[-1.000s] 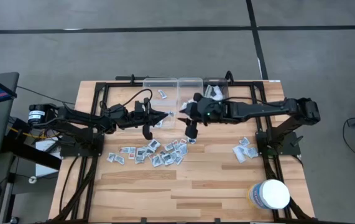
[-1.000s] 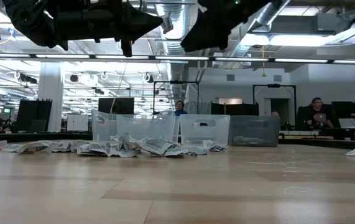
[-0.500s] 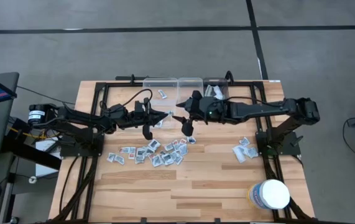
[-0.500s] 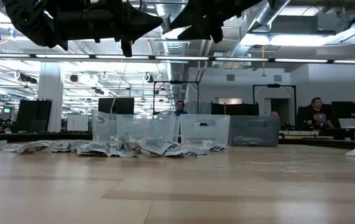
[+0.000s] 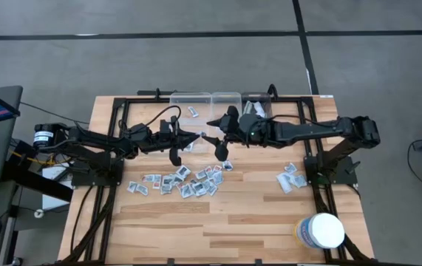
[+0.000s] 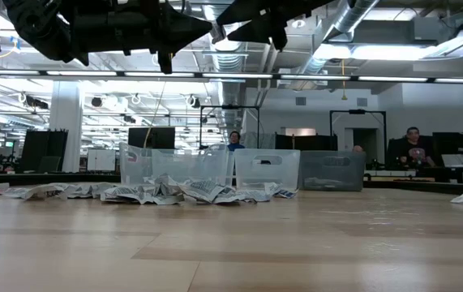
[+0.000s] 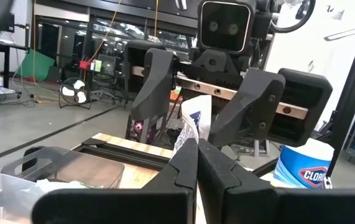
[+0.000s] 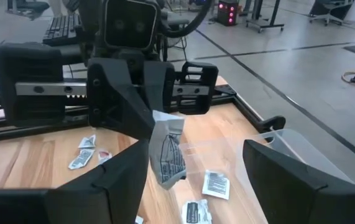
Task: Pick & Place First Aid Supplies
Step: Put the alcohol pad into the top right transparent bin
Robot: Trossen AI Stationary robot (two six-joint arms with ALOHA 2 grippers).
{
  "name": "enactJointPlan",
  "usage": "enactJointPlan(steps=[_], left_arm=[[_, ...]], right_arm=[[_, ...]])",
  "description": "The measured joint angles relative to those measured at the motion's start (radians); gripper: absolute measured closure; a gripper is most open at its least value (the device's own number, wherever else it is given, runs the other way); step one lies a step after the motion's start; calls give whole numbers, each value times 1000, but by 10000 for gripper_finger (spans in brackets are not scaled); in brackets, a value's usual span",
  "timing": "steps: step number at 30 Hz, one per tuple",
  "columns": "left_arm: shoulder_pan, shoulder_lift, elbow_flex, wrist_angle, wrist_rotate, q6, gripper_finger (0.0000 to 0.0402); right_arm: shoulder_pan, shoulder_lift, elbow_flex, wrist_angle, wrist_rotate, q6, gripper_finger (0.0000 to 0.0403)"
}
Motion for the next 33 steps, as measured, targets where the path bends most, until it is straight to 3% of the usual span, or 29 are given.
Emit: enactJointPlan(steps=[7, 16, 21, 25, 33], left_arm=[[0, 0, 0, 0, 6, 0, 398], [0, 0, 0, 1, 24, 0, 398], [0, 0, 0, 0, 30, 0, 398], [-1, 0, 0, 1, 31, 0, 398], [0, 0, 0, -5, 50, 0, 398]], right_arm=[[-14, 0, 0, -3, 3, 0, 177], [-22, 0, 0, 3, -4, -15, 300], [-20, 0, 0, 20, -90, -38, 357], [-20, 0, 0, 30, -157, -69, 380], [-35, 0, 0, -10, -148, -26, 401]])
